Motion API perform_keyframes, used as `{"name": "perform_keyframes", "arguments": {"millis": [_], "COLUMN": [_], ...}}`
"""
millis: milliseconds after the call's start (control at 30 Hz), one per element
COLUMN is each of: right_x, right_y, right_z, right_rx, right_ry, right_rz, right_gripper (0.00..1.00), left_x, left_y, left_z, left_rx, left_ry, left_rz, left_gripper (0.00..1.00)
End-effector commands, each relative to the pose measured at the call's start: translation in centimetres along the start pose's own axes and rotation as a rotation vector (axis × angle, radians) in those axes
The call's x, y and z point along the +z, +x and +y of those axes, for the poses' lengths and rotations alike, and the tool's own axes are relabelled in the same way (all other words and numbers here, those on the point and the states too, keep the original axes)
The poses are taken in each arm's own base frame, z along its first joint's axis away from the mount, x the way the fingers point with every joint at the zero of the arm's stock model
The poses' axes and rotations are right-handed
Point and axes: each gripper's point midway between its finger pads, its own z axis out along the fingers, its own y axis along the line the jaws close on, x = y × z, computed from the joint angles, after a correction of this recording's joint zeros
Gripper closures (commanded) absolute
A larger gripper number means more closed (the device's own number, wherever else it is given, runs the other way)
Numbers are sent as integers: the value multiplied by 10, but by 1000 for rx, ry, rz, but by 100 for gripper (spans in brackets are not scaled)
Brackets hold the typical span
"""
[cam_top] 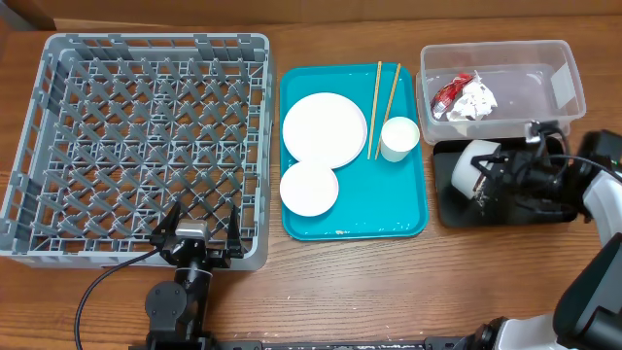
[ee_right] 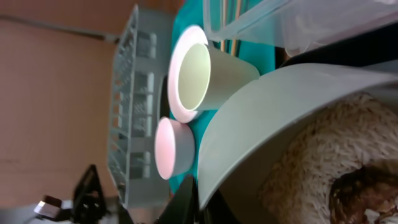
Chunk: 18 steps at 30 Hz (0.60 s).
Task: Sort waste into correct bins and load items into the dishwasher
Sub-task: 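Move the bowl over the black tray and tip out the rice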
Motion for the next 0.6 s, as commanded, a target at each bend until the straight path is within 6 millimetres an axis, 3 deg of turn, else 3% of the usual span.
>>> {"name": "perform_keyframes", "arguments": {"millis": [0, 233, 567], "right_x": [-16, -43, -52], "right_y": [-8, -25, -35], "right_z": [21, 33, 45], "right_rx": [26, 87, 125], "right_ry": [-165, -298, -393], "right_rz": [-80, -173, -180], "right_gripper": [96, 96, 96], "left_x": [0, 0, 0], "left_y": [0, 0, 0], "left_z": [-1, -1, -1], "left_rx": [18, 18, 18], "left_ry": [3, 4, 4], "left_rz": [-4, -4, -4], "left_gripper": [0, 0, 0]}}
